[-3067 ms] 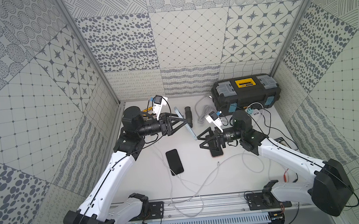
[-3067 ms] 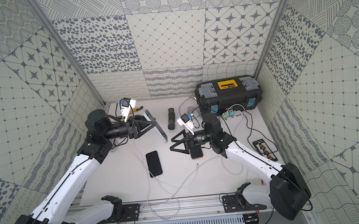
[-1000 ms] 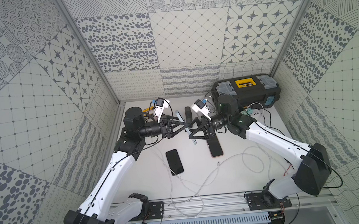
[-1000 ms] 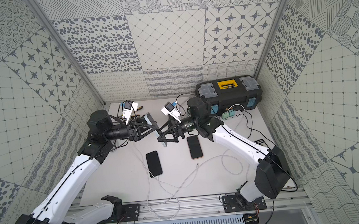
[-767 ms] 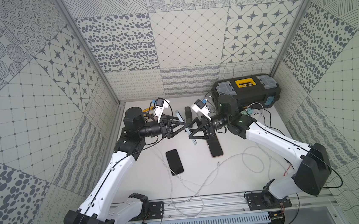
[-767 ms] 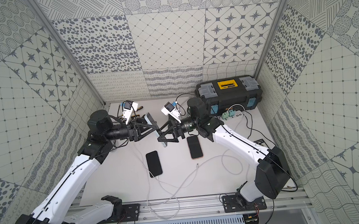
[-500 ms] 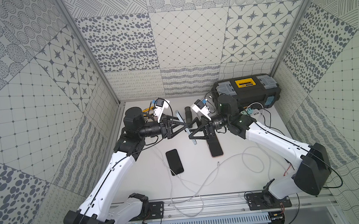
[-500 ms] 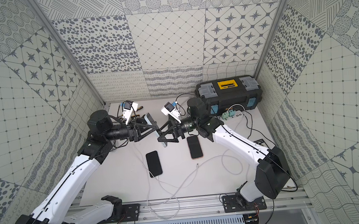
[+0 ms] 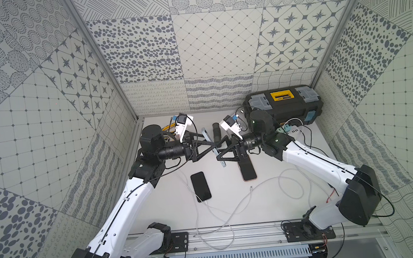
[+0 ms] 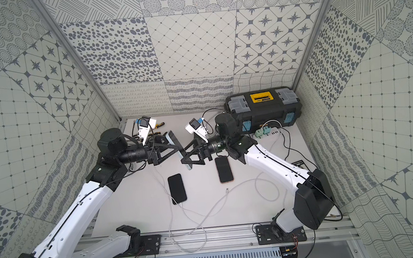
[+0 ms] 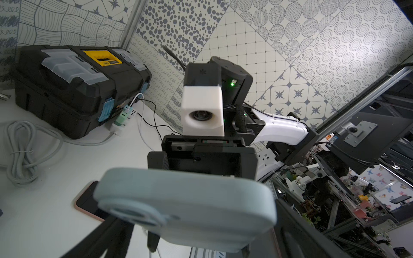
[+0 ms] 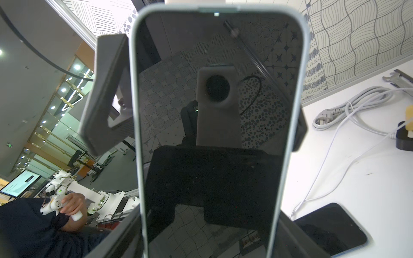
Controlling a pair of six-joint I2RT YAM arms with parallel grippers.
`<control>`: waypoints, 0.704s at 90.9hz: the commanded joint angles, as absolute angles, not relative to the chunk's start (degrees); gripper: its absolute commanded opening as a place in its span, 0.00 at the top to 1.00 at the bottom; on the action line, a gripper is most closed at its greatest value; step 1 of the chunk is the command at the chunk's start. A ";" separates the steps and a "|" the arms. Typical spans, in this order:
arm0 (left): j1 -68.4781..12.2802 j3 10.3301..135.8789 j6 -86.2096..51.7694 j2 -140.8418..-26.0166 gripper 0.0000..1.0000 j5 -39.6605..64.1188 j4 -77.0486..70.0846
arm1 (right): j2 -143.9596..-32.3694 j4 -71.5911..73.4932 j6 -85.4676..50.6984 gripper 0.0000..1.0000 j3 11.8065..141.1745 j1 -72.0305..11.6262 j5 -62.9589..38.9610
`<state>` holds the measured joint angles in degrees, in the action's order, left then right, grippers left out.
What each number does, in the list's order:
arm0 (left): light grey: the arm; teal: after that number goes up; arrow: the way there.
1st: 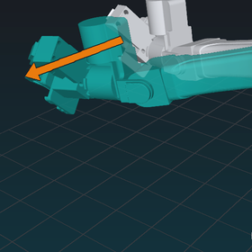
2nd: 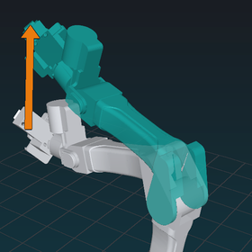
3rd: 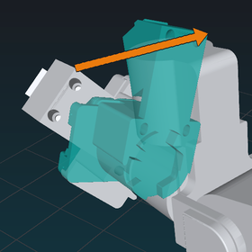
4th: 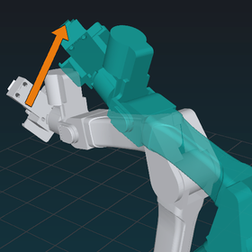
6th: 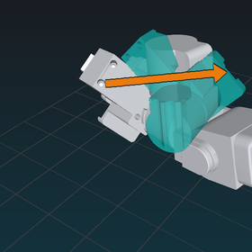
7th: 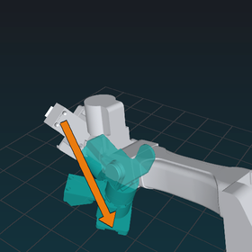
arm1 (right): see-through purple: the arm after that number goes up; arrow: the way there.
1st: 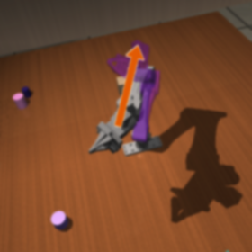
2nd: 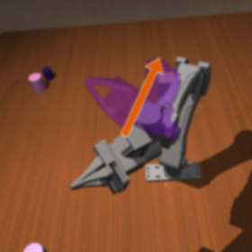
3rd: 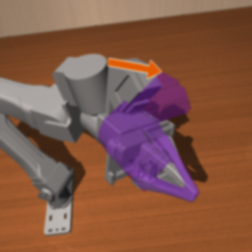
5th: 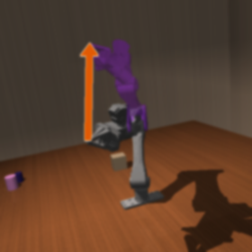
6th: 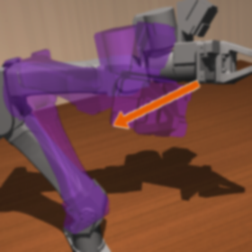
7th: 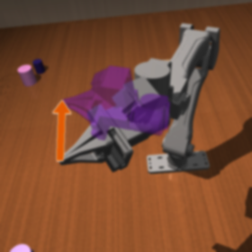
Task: Unplug the charging cable from the phone
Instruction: Place the phone at the center of the board.
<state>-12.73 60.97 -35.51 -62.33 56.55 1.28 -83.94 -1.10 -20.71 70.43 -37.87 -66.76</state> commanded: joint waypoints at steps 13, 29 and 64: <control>-11.99 61.37 -26.57 -59.12 0.02 39.76 9.12 | -79.38 -0.73 -20.80 0.46 67.74 -37.89 -58.09; -12.04 59.66 -25.65 -56.91 0.02 30.05 9.94 | -77.59 -2.37 -22.77 0.48 65.10 -38.01 -49.08; -12.03 58.89 -25.31 -56.72 0.02 23.25 11.21 | -77.73 -15.99 -24.79 0.48 66.06 -43.27 -19.62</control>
